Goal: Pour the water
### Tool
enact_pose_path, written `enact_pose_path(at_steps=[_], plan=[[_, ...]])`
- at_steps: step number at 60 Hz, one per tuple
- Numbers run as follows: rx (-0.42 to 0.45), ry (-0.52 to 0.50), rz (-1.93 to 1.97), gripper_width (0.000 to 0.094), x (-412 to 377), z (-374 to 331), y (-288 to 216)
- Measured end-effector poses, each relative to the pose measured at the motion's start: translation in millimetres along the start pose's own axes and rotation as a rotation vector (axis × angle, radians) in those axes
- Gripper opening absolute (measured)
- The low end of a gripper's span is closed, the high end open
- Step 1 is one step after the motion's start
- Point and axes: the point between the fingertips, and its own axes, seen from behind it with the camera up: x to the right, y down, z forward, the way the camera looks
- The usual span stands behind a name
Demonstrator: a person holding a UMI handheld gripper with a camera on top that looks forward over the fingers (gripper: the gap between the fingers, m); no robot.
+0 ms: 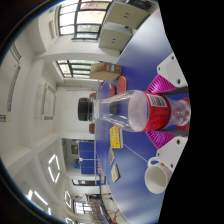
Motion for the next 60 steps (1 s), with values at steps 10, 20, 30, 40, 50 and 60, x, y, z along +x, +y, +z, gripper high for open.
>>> enact_pose_path(at_steps=[10,20,30,40,50,60], plan=[[-0.099,0.06,-0.018,0.0838,13,-11,12],[-0.151,0.087,-0.039,0.0852,8,-62,1],[-0.2,0.148,-0.028,0.085,-1,-154,-10],[-0.201,0.19,-0.014,0.0849,-35,-278,-24],[-0.212,0.198,0.017,0.0847,-62,-382,-24],[-0.212,0.21,0.013,0.0847,-74,-445,-25]])
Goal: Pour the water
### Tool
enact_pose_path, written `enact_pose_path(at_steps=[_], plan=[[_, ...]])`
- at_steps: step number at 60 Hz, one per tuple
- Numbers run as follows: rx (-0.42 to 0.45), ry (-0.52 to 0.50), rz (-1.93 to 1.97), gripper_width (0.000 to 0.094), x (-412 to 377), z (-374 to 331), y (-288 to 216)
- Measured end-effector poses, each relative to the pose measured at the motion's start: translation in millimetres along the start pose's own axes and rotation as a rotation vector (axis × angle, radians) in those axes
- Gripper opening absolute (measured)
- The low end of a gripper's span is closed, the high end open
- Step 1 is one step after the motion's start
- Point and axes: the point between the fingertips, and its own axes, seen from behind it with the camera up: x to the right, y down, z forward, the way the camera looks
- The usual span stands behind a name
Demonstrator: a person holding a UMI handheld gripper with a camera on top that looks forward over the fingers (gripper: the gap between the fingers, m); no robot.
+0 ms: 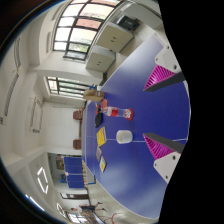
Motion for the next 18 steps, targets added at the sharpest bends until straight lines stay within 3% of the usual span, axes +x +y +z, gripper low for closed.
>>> enact_pose_path(at_steps=[18], plan=[[0.027,0.012,-0.025,0.0851,6,-55,5]])
